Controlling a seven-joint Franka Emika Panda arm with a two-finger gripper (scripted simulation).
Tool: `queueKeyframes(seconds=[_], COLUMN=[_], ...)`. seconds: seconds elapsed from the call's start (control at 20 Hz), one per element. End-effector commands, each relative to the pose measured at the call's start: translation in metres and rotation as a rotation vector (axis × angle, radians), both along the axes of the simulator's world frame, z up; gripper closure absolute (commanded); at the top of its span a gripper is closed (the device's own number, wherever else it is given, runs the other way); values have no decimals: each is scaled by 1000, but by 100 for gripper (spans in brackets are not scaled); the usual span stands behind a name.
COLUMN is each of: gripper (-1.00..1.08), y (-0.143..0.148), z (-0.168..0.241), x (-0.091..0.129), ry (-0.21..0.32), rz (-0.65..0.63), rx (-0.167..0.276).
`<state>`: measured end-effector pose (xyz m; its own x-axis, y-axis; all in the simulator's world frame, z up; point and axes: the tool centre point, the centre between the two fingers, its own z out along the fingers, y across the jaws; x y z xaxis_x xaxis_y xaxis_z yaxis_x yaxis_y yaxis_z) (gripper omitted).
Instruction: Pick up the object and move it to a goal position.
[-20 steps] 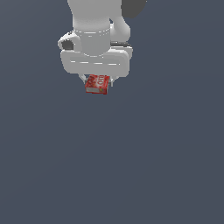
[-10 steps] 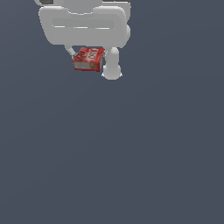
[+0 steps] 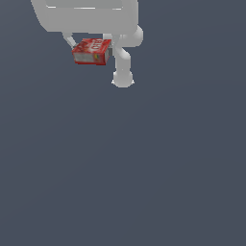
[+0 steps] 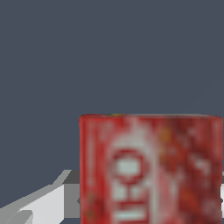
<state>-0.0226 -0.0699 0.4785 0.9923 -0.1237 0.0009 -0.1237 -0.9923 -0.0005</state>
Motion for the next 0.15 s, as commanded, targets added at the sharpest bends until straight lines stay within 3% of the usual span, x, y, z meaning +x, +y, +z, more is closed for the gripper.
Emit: queueKeyframes(seconds=[0.0, 0.1], gripper=[108, 108], y=[0, -1], z=[3, 3], x=[1, 1], ry=[1, 1], rz=[0, 0], rx=[0, 0])
